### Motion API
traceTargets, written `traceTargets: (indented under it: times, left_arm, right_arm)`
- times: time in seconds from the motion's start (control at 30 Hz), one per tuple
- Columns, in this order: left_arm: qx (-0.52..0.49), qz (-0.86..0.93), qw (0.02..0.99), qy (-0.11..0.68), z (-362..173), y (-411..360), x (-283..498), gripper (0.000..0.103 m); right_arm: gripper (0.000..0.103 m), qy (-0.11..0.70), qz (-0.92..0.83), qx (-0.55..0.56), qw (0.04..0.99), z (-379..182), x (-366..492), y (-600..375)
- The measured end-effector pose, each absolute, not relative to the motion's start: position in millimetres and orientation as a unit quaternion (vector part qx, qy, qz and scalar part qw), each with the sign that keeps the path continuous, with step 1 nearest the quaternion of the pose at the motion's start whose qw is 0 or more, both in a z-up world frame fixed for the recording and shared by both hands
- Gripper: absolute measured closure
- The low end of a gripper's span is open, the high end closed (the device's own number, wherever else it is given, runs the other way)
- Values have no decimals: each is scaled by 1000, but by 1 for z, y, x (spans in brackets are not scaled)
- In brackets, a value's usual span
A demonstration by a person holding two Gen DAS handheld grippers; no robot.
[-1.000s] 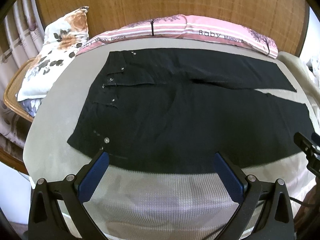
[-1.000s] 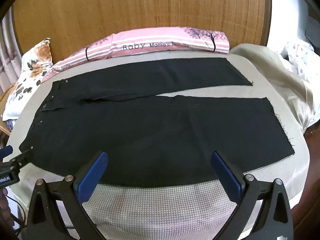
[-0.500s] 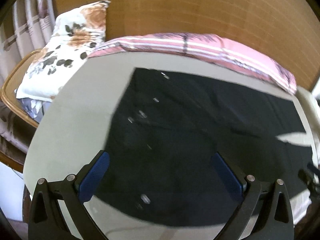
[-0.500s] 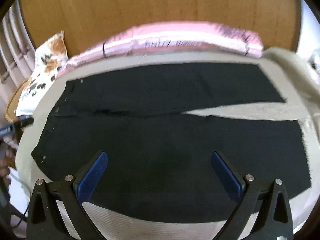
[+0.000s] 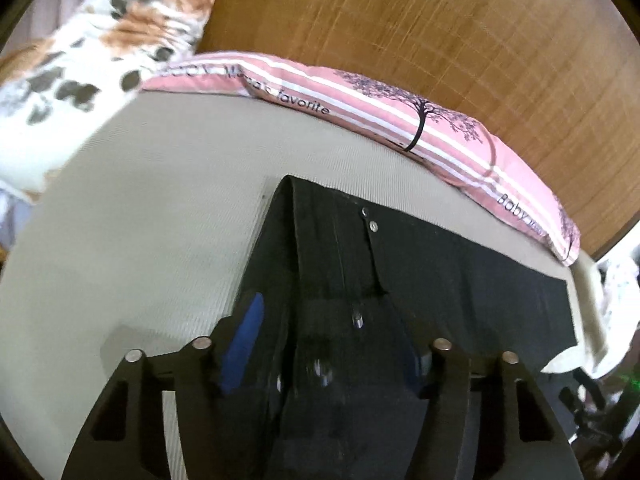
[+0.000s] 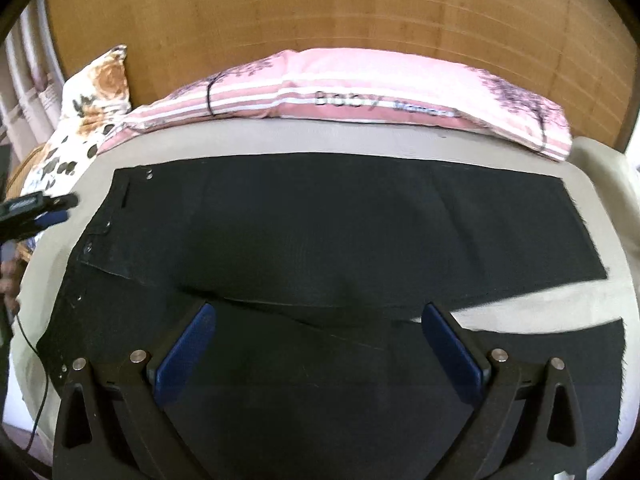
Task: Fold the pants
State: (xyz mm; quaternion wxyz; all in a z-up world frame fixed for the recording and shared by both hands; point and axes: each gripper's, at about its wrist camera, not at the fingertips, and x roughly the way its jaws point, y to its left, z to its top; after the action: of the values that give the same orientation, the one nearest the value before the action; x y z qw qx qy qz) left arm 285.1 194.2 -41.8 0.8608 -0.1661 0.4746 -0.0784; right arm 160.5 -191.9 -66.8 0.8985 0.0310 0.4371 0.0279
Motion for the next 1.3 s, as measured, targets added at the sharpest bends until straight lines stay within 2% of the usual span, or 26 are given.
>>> traceTargets:
  times: [0.13,0.27,0.43,0.9,1.03,1.1,1.13,1.3]
  left_arm:
    - [-183,-96,849,486,-65,200,312,52]
    - [-192,-114,840,495,-84,204,330,57]
    - [-193,-162,835,490,-89,198,344,64]
    - [-231,-209,805,504,-95,193,407,68]
    - [-240,-205,798,513,-102,188,417,69]
    - [-243,-197,799,514,-106,186,419,79]
    - [-243,-191,800,515,-108,187,419,87]
    - [-246,-175,804,512,-107,186,418,92]
  right_arm:
    - [0,454,33,36,890,-83,175,-183]
    - [0,464,34,34,884,-95,185,-178]
    - [0,478,35,33,877,-108,196,-173]
    - [0,483,47,28,874,-127,207,-168]
    - [0,476,38,-15,878,-136,205,-158]
    - [0,470,34,-33,881,-140,203,-154]
    - [0,467,33,-31,883,-141,202,-155]
    - [0,451,35,-33,891,-145,198,-155]
